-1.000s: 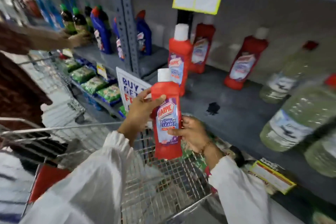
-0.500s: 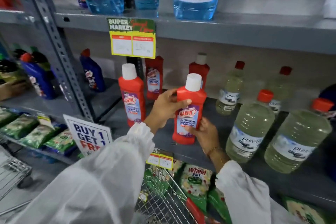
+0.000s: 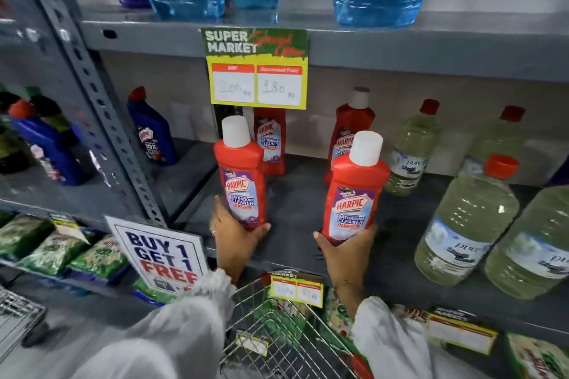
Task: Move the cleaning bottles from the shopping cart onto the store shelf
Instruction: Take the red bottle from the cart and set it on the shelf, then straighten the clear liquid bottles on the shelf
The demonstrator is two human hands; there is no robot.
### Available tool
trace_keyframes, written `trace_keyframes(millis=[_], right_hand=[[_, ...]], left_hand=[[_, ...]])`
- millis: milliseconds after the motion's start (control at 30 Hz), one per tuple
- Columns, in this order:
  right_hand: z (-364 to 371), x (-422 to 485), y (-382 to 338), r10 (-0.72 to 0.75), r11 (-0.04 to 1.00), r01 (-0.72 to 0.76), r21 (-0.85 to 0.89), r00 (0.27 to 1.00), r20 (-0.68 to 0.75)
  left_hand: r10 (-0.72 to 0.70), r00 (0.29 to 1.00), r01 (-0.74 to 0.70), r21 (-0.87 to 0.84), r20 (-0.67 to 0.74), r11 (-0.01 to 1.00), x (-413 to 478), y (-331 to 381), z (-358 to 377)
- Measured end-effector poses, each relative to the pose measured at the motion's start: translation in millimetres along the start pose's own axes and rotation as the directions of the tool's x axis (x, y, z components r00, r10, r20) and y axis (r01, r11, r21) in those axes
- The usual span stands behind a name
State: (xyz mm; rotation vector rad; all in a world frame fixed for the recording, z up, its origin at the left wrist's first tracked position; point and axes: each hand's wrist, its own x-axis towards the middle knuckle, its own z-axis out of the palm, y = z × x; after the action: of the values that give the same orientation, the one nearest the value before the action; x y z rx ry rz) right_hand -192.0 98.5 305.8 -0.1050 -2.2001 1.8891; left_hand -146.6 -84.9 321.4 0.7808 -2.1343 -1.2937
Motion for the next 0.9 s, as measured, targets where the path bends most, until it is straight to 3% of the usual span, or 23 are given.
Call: trace_keyframes(millis=[100, 433, 567, 667, 800, 867, 900], right_hand=[[2.1, -1.8, 2.0, 0.034, 0.996, -0.036, -0.085, 0.999, -0.027], [7.2, -2.9, 6.7, 0.038, 0.991, -0.042, -0.128, 0.999, -0.034], [-3.4, -5.8, 1.9, -0.023, 0.999, 0.024, -0.024, 0.999, 0.041], [-32.0, -16.5, 4.3, -0.087, 0.996, 0.089, -0.020, 0.994, 0.064], [-102.4, -21.9, 18.2, -0.140, 0.989, 0.132, -0.073, 0.984, -0.108], [-138.7, -8.1, 29.8, -0.134, 0.990, 0.116, -0.079, 0.953, -0.272], [-154.1, 2.2, 36.0, -0.110, 0.992, 0.084, -0.092, 0.940, -0.322]], left_hand=[[-0.064, 0.991, 0.062, 0.026, 0.122, 0.998, 0.9, -15.6, -2.9], [0.054, 0.995, -0.060, 0.071, 0.087, 0.996, -5.0, -21.0, -2.9], [0.001, 0.991, 0.009, 0.077, -0.132, 0.997, -33.9, -13.8, 5.5], [0.056, 0.972, -0.068, -0.047, -0.228, 0.997, -86.0, 3.6, 35.4], [0.227, 0.970, -0.237, -0.125, -0.093, 0.963, -142.7, 28.2, 99.1], [0.237, 0.969, -0.210, -0.283, 0.067, 0.936, -161.4, 60.1, 121.4], [0.211, 0.954, -0.123, -0.362, 0.214, 0.924, -167.3, 75.5, 133.4]])
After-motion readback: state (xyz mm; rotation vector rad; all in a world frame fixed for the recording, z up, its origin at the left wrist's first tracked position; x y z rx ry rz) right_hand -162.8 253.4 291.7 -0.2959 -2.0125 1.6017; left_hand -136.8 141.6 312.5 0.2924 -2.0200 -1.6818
